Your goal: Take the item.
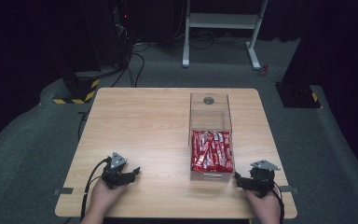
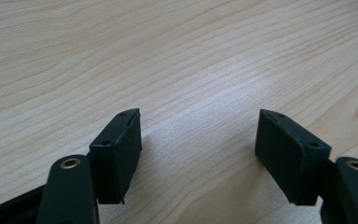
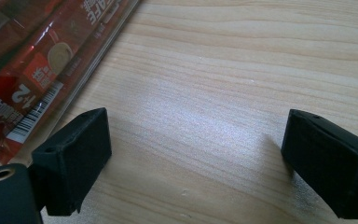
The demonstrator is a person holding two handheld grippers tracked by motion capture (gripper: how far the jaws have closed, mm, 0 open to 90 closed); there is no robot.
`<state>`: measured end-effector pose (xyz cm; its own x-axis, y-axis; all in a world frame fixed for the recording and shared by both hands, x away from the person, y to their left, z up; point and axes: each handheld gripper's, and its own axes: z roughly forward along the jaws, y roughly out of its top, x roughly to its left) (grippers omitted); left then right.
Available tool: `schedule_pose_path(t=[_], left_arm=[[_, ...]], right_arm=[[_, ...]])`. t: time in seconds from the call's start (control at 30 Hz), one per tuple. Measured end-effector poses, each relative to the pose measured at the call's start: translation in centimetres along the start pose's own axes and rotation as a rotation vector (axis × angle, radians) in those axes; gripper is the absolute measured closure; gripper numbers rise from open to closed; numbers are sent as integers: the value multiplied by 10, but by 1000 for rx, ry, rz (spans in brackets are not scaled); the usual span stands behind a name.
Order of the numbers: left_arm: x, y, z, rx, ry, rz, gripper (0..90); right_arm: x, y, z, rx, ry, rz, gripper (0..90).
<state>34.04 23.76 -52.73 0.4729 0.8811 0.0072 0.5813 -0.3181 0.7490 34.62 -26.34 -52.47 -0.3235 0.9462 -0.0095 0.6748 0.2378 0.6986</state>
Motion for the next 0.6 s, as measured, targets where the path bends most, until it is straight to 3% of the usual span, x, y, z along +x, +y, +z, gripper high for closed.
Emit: schedule_pose_path(t=[0.2, 0.33, 0.6], left_arm=[[-1, 2, -3, 10, 38, 13, 338], [-2, 4, -8, -5, -1, -25, 348], [-12, 11, -16, -30, -59, -26, 357]], right_arm=[[0, 0, 0, -1, 0, 1, 82], [0, 0, 0, 0, 0, 1, 83], [0, 0, 0, -2, 3, -9, 85]])
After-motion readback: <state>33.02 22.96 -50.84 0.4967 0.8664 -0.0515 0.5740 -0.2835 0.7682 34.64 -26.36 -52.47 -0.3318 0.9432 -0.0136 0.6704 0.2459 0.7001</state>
